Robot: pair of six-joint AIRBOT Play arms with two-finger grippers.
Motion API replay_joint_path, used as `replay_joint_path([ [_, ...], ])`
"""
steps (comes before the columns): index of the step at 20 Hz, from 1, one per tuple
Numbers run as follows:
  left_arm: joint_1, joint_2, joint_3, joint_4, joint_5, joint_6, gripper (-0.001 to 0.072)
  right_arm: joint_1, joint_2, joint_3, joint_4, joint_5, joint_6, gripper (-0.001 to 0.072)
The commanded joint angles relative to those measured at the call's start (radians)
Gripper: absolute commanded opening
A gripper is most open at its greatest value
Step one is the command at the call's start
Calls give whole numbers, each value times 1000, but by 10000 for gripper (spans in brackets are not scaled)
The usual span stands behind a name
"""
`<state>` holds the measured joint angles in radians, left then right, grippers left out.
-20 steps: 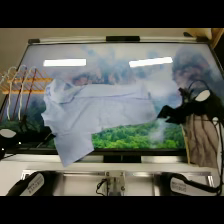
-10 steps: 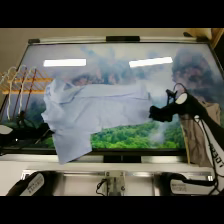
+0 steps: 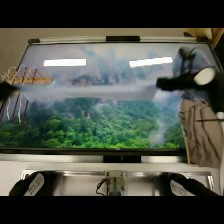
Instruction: Fold the shirts.
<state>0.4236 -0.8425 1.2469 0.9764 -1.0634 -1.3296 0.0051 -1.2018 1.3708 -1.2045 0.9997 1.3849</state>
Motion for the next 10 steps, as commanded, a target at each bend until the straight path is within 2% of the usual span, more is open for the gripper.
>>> replay_joint_path([
  [1,1,77,583,71,32,-56,33,1,236,315,-73,-110,-101,72],
  [4,1,134,914,234,-24,-253,33,1,442,425,-68,-210,-55,71],
  [6,1,212,945,248,-35,-365,33,1,561,426,-90,-191,-17,72],
  [8,0,261,943,248,-95,-417,33,1,640,426,-153,-139,82,72],
  [10,0,271,943,248,-187,-419,33,1,680,426,-247,-50,142,71],
])
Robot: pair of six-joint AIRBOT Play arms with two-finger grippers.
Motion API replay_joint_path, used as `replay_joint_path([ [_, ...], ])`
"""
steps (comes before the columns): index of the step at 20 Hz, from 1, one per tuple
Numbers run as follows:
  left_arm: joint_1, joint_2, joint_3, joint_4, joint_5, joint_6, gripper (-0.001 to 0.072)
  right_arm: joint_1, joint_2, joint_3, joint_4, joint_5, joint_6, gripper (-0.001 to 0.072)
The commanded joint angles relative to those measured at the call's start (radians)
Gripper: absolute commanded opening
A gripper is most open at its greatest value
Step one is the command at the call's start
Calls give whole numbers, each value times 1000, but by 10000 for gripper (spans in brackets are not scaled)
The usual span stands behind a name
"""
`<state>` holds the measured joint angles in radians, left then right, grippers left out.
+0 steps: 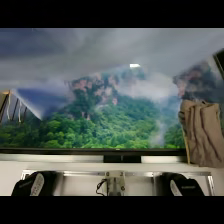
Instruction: Fold the shirts.
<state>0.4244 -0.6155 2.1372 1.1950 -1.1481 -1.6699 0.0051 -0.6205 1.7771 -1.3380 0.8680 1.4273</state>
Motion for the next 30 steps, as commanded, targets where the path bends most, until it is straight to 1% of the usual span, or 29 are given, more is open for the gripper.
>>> replay_joint_path([
  [1,-1,40,51,30,-127,-77,33,1,102,20,-146,130,108,72],
  [4,-1,39,-11,28,-153,-71,33,1,75,20,-203,298,106,72],
  [5,-1,39,-51,27,-195,-67,33,1,50,20,-232,373,106,72],
  [6,-1,38,-104,13,-245,-45,33,1,20,20,-263,455,106,72],
  [8,-1,38,-268,-34,-347,53,33,1,-62,2,-333,629,99,72],
  [9,-1,38,-380,-53,-375,101,33,1,-105,-40,-369,686,98,72],
  [10,-1,38,-495,-68,-375,145,33,1,-139,-104,-384,699,105,72],
  [11,-1,35,-629,-79,-340,202,33,1,-172,-193,-384,661,136,72],
  [12,-1,25,-759,-86,-272,254,33,1,-203,-286,-382,582,177,72],
  [13,-1,0,-892,-108,-184,283,33,1,-240,-391,-380,464,209,72],
  [14,-2,-39,-997,-159,-106,305,33,1,-283,-480,-380,339,245,72],
  [15,-11,-97,-1085,-232,-25,345,32,1,-344,-554,-369,203,274,72],
  [16,-34,-164,-1138,-275,59,385,31,2,-414,-592,-354,93,274,72],
  [17,-74,-248,-1161,-283,156,424,31,5,-502,-602,-341,-5,274,72],
  [18,-115,-343,-1152,-283,241,451,31,5,-590,-599,-316,-102,274,72],
  [21,-211,-610,-1038,-283,440,457,32,5,-780,-575,-232,-345,275,72],
  [23,-253,-764,-919,-283,498,457,32,4,-848,-568,-201,-492,291,72],
  [25,-283,-890,-795,-284,513,453,33,-2,-881,-568,-200,-616,308,72],
  [27,-313,-986,-691,-285,513,453,33,-17,-898,-568,-199,-682,341,72],
  [30,-352,-1073,-630,-284,520,448,34,-37,-936,-568,-190,-655,372,72],
])
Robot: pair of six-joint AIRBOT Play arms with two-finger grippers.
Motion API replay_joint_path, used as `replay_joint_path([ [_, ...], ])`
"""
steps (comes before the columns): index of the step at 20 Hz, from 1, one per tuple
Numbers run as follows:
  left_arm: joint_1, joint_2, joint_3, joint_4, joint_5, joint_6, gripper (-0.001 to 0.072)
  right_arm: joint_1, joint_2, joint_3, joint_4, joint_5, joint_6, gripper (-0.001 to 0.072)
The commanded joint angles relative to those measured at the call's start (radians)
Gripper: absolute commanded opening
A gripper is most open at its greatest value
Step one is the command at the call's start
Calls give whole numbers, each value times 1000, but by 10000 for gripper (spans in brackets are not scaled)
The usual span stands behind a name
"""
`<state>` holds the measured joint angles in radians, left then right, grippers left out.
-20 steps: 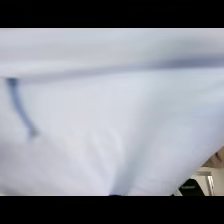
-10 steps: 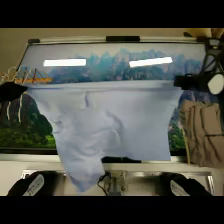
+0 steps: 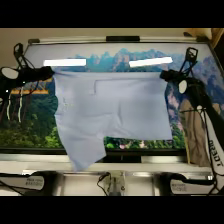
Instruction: Fold the shirts.
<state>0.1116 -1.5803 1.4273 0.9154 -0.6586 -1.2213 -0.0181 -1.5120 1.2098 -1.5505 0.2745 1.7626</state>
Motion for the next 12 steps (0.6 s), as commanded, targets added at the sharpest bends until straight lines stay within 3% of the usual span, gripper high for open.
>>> replay_joint_path([
  [1,-45,-124,80,-4,21,-19,33,-14,-61,-1,34,-29,36,72],
  [4,-35,-137,82,1,-116,-46,33,-4,-69,-1,36,64,22,73],
  [6,-10,-116,95,39,-290,-44,33,-13,-24,-1,-4,145,-55,73],
  [8,6,-103,92,93,-468,-64,33,-13,6,-1,4,270,-63,73],
  [12,0,-104,-33,140,-513,-154,32,-11,-31,-1,8,530,-71,72],
])
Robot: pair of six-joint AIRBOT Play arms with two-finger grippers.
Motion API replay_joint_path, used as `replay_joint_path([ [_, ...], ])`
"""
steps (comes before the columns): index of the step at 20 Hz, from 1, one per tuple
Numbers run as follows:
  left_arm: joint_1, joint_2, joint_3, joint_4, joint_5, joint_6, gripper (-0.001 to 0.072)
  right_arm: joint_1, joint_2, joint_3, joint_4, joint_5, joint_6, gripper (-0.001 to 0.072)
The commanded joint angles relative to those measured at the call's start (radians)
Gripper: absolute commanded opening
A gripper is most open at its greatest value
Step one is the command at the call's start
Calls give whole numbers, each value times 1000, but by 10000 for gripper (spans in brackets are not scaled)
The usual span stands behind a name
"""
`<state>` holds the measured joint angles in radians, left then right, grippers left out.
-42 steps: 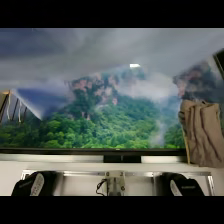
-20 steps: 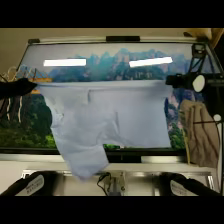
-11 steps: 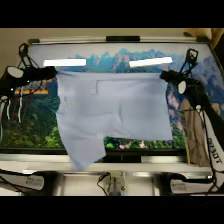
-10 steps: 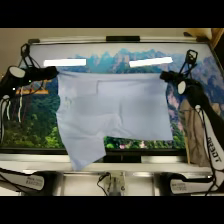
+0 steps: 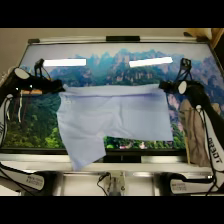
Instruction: Fold the shirts.
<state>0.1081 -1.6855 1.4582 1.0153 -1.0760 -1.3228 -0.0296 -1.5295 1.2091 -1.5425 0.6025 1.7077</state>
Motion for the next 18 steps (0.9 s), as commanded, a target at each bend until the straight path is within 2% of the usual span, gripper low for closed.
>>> replay_joint_path([
  [1,4,2,-94,43,-104,-52,32,0,-20,0,0,238,-16,72],
  [4,6,2,-123,44,-114,-51,32,-1,-26,0,0,268,-19,72],
  [7,26,3,-72,44,-134,-24,32,-1,-8,1,-22,262,-64,72],
  [11,61,-1,-17,47,-143,-26,32,-1,-10,1,-61,233,-40,72],
  [16,25,-31,-88,47,-164,-40,33,0,-34,0,-24,296,-33,73],
  [17,22,-40,-94,47,-174,-71,38,0,-31,0,-22,309,-33,143],
  [18,23,-44,-93,47,-192,-101,155,0,-23,0,-23,327,-35,325],
])
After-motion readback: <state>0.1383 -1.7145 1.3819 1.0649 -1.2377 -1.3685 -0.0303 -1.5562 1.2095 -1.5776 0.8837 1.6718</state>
